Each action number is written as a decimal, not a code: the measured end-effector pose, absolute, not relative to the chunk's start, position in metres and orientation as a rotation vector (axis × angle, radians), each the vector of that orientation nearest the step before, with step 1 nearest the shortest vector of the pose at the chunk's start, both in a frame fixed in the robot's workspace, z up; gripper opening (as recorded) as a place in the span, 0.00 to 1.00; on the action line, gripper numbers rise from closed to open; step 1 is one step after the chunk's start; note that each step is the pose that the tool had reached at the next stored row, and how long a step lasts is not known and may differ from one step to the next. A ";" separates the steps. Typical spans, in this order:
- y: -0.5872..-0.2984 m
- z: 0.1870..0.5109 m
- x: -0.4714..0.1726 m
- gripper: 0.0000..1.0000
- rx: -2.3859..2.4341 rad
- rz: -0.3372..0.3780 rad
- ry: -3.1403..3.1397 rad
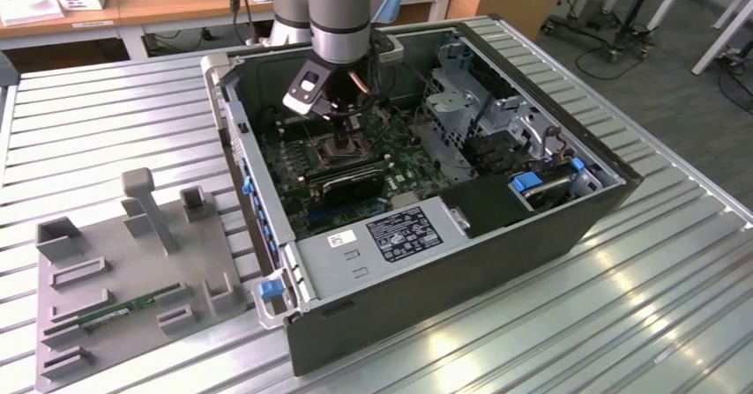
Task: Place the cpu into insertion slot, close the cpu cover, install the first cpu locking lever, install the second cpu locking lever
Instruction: 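Place the cpu into insertion slot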
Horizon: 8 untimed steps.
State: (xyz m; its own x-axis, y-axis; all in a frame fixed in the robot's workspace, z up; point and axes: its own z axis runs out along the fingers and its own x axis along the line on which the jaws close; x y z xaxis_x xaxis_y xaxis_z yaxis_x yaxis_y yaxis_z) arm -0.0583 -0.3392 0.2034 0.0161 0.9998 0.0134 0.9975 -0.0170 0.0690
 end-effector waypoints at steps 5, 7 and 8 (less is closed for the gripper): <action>-0.339 0.202 -0.058 0.11 2.210 0.089 2.174; -0.339 0.202 -0.058 0.11 2.211 0.090 2.174; -0.339 0.202 -0.058 0.11 2.211 0.091 2.174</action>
